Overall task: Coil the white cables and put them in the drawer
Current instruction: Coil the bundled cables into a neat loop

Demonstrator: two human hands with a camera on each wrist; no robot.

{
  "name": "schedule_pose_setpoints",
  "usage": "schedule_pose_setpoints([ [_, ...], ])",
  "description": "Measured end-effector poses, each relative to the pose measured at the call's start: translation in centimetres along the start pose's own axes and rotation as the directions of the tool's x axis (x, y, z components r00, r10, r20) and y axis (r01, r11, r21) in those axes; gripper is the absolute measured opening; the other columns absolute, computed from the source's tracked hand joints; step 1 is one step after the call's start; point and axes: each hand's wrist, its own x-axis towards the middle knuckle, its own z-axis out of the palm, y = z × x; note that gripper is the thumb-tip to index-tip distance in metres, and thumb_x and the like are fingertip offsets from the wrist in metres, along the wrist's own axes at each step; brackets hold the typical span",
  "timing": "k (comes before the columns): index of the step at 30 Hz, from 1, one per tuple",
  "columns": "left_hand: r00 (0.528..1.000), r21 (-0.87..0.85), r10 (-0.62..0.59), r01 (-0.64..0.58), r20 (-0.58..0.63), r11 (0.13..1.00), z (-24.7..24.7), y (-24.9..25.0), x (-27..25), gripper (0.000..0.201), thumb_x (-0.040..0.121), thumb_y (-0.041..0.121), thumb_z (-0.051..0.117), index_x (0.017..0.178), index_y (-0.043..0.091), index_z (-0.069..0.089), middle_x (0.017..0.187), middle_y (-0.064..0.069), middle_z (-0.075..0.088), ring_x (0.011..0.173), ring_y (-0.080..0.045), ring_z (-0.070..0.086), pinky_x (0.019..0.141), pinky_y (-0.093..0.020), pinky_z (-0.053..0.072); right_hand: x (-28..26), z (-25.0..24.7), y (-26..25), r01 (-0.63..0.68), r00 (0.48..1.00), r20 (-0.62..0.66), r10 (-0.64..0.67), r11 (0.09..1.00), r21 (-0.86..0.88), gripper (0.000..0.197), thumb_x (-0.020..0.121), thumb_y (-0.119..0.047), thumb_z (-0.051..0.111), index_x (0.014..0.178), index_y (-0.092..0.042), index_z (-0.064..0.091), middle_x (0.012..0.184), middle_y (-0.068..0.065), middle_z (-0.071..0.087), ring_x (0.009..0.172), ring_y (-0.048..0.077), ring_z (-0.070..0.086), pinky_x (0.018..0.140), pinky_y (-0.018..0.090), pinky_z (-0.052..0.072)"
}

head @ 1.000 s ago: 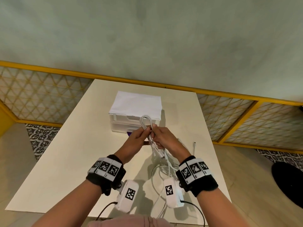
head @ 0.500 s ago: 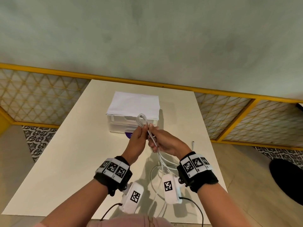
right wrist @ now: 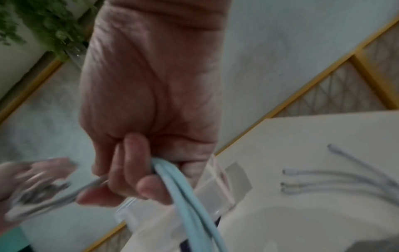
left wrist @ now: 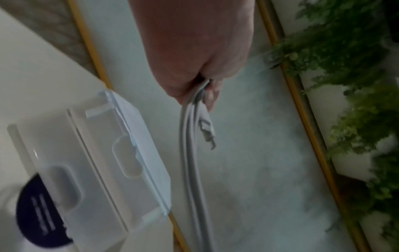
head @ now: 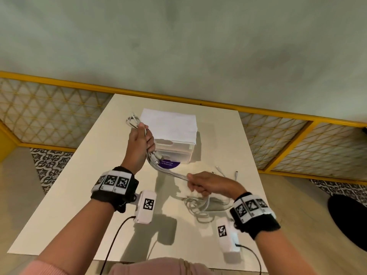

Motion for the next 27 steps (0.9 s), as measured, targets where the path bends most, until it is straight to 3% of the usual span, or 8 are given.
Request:
schedule_pose_setpoints([
  [5,0.955,0.301,-0.078,-0.012,0.287,0.953,0.7,-0.1,-2.1,0.033,0.103,0.032,0.027,0.075,0.017,0.038,0.054,0.011,0.032,0.042,-0.004,0.028,0.04,-0.016,0.028,-1.4,-2.9,-2.7,0.047,0.987,-0.135,-0.09,0.955,-0.293,0.036,0.099,-0.038,0.04,0.073,-0.02,0.058,0.065,-0.008,0.042,0.058,0.003,0.04,0.06,0.02,0.033],
  [9,0.895,0.362,-0.159,-0.003,0.417,0.932,3.5,-0.7,-4.3,0.027,0.102,0.032,0.03,0.084,0.014,0.042,0.052,0.012,0.033,0.043,-0.004,0.027,0.04,-0.017,0.025,-1.0,-2.6,-5.3,0.091,0.964,-0.181,-0.196,0.881,-0.465,0.033,0.098,-0.033,0.044,0.078,-0.013,0.061,0.065,-0.005,0.048,0.058,0.007,0.042,0.059,0.023,0.033],
  [13,0.924,0.406,-0.107,-0.056,0.367,0.912,4.7,-1.2,-5.1,0.027,0.102,0.03,0.03,0.084,0.016,0.044,0.05,0.012,0.041,0.052,-0.007,0.042,0.055,-0.025,0.042,-1.3,-2.7,-6.5,0.095,0.946,-0.208,-0.248,0.827,-0.554,0.031,0.098,-0.027,0.045,0.081,-0.007,0.061,0.063,-0.011,0.05,0.053,-0.002,0.046,0.055,0.013,0.035],
  [18,0.951,0.443,-0.037,-0.109,0.308,0.89,4.7,-1.2,-5.0,0.028,0.102,0.032,0.031,0.081,0.021,0.045,0.057,0.011,0.045,0.064,-0.013,0.052,0.068,-0.041,0.048,-1.8,-2.7,-6.9,0.083,0.946,-0.217,-0.241,0.826,-0.557,0.031,0.099,-0.027,0.044,0.08,-0.009,0.06,0.06,-0.012,0.048,0.05,-0.01,0.047,0.055,0.01,0.035],
  [21,0.933,0.354,-0.099,-0.032,0.346,0.935,5.3,-0.8,-5.6,0.026,0.103,0.024,0.028,0.085,0.009,0.041,0.058,0.004,0.047,0.057,-0.005,0.063,0.059,-0.024,0.056,-1.7,-2.5,-7.2,0.082,0.942,-0.227,-0.248,0.824,-0.56,0.029,0.099,-0.025,0.045,0.073,-0.015,0.054,0.06,-0.011,0.05,0.052,-0.005,0.051,0.052,0.013,0.035],
  [23,0.912,0.348,-0.148,0.005,0.384,0.937,5.5,-0.9,-5.9,0.026,0.103,0.025,0.027,0.086,0.01,0.04,0.064,-0.001,0.055,0.056,-0.008,0.066,0.056,-0.021,0.054,-1.5,-2.5,-7.1,0.082,0.941,-0.225,-0.253,0.816,-0.573,0.032,0.098,-0.025,0.045,0.067,-0.022,0.052,0.066,-0.008,0.058,0.058,0.004,0.053,0.055,0.016,0.035],
  [27,0.875,0.354,-0.253,0.101,0.413,0.93,5.4,-1.3,-6.3,0.028,0.103,0.03,0.028,0.093,0.013,0.048,0.078,-0.003,0.058,0.053,-0.009,0.062,0.053,-0.019,0.049,-1.5,-2.7,-6.9,0.09,0.941,-0.22,-0.258,0.816,-0.571,0.025,0.097,-0.027,0.049,0.078,-0.016,0.061,0.072,-0.01,0.059,0.066,0.012,0.055,0.059,0.021,0.037],
])
